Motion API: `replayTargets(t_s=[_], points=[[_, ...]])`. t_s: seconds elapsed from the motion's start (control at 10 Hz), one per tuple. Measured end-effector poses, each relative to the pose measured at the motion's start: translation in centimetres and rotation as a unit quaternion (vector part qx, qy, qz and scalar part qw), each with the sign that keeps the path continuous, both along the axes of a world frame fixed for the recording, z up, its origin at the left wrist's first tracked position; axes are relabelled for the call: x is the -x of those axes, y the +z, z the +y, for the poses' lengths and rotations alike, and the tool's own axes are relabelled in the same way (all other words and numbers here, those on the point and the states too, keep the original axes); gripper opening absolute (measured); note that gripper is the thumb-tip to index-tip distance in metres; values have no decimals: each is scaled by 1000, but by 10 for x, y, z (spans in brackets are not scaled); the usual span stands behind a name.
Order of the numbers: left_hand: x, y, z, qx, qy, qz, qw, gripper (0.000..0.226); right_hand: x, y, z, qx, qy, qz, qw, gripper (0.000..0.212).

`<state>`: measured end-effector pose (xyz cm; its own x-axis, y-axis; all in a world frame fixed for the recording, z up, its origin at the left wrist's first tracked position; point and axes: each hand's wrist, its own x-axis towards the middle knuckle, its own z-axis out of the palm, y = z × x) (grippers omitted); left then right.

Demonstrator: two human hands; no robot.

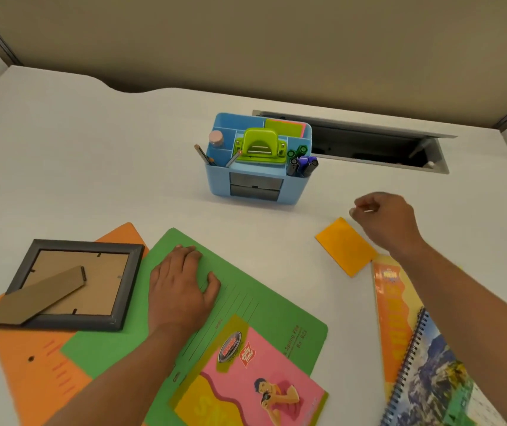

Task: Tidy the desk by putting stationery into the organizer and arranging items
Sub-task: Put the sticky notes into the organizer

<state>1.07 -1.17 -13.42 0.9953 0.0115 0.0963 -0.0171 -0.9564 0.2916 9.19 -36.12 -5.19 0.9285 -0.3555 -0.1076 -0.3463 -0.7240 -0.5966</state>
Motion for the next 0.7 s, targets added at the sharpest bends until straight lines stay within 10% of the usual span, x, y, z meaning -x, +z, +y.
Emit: replayTargets(t_s=[0.3,0.7], points=[[6,-4,0,-1,-1,4,1000,43,70,-31,-3,122,30,108,986,79],[7,-3,-1,6,-4,0,1000,44,75,-26,3,178,48,140,973,84]])
